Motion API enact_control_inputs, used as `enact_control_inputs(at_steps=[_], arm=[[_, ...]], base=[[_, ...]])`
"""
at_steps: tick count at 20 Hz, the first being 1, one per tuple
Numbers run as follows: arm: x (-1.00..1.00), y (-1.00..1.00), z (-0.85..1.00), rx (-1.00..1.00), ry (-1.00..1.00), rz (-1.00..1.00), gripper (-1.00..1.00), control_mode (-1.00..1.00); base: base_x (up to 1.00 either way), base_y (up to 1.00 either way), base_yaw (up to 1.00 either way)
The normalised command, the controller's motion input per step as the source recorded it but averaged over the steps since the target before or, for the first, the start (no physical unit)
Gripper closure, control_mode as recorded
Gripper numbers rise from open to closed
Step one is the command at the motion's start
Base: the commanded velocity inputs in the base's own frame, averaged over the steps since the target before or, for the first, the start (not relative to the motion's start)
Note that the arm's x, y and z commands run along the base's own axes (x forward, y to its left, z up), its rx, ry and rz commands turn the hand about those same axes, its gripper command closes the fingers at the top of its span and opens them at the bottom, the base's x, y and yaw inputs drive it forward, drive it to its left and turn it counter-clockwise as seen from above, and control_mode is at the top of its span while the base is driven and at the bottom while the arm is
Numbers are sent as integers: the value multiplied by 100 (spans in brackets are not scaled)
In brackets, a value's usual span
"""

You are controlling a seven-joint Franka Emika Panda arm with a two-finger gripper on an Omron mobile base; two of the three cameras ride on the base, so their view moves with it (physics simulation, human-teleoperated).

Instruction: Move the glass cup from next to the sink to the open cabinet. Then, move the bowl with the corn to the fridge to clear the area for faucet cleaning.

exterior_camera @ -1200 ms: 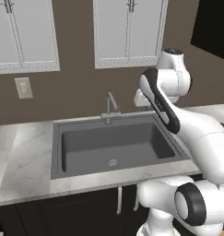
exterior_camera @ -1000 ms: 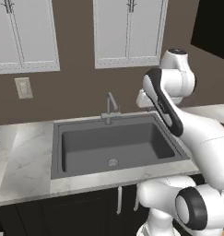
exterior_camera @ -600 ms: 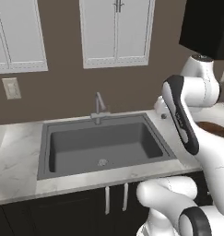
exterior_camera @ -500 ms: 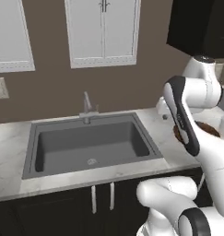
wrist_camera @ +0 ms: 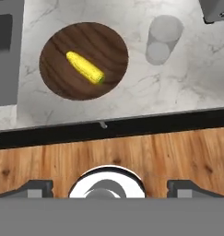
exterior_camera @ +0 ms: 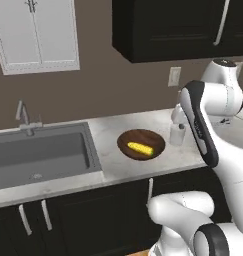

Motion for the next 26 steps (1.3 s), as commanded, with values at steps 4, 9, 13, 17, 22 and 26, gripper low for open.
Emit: enact_control_inputs(at_steps=[4,9,13,17,22,26], arm=[[0,0,0,0,0,0,-100,100],[0,0,0,0,0,0,-100,100],[0,0,0,0,0,0,-100,100],[0,0,0,0,0,0,-100,100],[2,9,-17,2,0,6,-100,-100],[7,61,-57,8,0,11,-100,-100]], base=[[0,-100,-20],[24,-72,-11],[65,-4,-3],[100,55,-3],[39,16,1],[0,0,0]])
